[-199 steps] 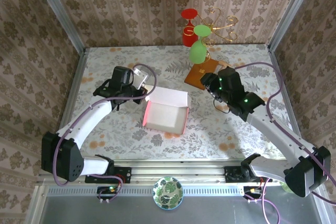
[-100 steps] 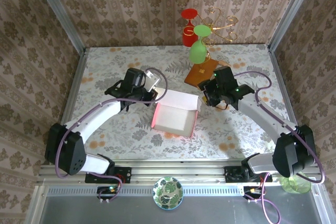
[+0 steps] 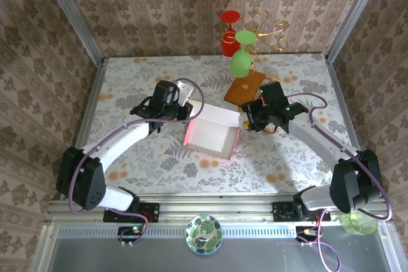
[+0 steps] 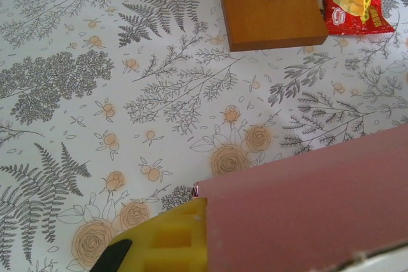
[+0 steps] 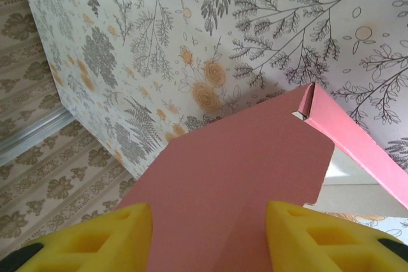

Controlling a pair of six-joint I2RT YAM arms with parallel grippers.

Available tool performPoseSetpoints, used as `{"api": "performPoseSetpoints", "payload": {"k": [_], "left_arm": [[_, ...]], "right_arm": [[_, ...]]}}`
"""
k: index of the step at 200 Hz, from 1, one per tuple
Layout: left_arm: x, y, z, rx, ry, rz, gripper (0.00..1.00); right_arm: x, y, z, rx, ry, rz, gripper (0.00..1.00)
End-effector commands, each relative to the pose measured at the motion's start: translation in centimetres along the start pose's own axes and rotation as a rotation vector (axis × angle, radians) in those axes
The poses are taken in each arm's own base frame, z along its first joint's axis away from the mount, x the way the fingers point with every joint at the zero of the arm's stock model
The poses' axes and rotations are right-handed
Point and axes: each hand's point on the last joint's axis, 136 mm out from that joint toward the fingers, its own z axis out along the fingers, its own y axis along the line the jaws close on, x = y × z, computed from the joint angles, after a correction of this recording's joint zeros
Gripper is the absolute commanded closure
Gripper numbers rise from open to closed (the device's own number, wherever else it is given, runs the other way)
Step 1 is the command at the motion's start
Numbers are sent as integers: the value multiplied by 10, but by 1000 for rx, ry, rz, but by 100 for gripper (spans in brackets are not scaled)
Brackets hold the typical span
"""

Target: Fold the paper box

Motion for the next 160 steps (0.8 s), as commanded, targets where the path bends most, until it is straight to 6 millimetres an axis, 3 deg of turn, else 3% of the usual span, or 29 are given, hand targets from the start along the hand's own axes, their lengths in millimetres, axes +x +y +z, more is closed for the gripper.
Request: {"api": "performPoseSetpoints", "payload": {"k": [1,33,50,89,160], "left_arm": [[-4,2,2,-17,-14,6,100],[-7,0,5,8,-28,-5,100],[-8,-1,8,14,-29,-19,100],[-11,3,12,-4,-39,-67,100],[-15,7,24,-17,-106,-317,100]], "right_arm": [[-8,4,-4,-1,-7,1,49],[-9,7,2,-49,35,43,50],[-8,6,16,-27,67,62,51],[-7,11,18,-38,80,81,54],[-4,9,33,-40,116,131,59]]}}
